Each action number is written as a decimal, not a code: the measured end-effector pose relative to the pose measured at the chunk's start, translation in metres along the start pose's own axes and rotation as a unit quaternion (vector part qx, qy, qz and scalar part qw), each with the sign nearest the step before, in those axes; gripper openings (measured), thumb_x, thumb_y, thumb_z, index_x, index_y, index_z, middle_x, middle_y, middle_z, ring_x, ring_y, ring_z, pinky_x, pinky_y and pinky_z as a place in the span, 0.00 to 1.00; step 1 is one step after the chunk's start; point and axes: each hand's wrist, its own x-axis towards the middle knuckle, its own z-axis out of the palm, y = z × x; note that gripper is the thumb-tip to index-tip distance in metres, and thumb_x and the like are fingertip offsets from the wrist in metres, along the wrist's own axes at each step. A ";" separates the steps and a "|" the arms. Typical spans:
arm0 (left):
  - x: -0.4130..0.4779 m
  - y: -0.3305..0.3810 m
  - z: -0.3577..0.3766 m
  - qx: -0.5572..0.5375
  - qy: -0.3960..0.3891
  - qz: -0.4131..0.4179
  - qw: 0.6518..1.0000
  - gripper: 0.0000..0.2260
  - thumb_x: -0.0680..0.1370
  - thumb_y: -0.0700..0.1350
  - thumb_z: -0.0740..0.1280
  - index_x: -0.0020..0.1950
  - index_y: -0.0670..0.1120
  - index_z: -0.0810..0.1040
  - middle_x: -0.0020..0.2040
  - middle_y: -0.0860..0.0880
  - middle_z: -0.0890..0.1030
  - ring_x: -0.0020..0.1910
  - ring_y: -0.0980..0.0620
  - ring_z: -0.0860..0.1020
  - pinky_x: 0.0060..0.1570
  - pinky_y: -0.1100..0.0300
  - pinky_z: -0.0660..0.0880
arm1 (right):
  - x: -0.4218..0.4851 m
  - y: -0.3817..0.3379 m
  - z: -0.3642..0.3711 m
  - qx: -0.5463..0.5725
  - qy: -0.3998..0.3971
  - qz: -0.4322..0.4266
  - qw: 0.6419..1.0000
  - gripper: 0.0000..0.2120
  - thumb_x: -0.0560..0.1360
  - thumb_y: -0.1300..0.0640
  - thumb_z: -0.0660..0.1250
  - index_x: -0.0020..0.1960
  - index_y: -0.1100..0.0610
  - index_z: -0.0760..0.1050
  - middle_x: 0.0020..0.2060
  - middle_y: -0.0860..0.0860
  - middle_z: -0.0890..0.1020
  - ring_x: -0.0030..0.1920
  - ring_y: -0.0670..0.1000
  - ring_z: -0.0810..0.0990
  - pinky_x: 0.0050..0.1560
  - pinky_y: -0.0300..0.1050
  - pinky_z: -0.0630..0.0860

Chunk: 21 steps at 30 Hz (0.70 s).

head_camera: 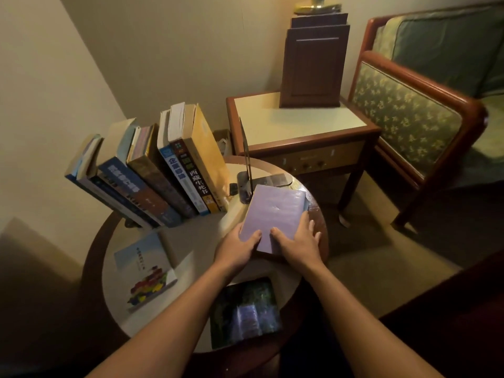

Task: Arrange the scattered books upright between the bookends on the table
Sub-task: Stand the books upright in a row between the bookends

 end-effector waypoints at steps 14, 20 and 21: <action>0.001 -0.013 0.006 -0.013 0.016 0.063 0.998 0.21 0.77 0.57 0.70 0.70 0.61 0.73 0.58 0.62 0.80 0.57 0.54 0.80 0.58 0.49 0.79 | -0.004 -0.003 0.005 0.148 0.023 0.012 0.989 0.49 0.64 0.37 0.67 0.80 0.46 0.52 0.72 0.52 0.71 0.72 0.58 0.70 0.68 0.62 0.72; -0.005 -0.017 0.006 -0.020 -0.004 0.090 0.996 0.31 0.77 0.60 0.66 0.78 0.70 0.57 0.69 0.67 0.69 0.68 0.55 0.74 0.65 0.49 0.75 | -0.001 -0.007 -0.003 0.160 0.033 -0.030 0.986 0.39 0.74 0.54 0.70 0.80 0.42 0.57 0.76 0.47 0.62 0.75 0.53 0.62 0.69 0.62 0.71; -0.005 -0.018 0.005 -0.023 -0.008 0.090 0.996 0.29 0.79 0.58 0.67 0.77 0.69 0.59 0.70 0.66 0.69 0.69 0.55 0.73 0.67 0.50 0.74 | 0.001 -0.008 -0.005 0.169 0.042 -0.027 0.984 0.36 0.74 0.55 0.71 0.78 0.40 0.61 0.77 0.47 0.61 0.75 0.54 0.62 0.69 0.63 0.72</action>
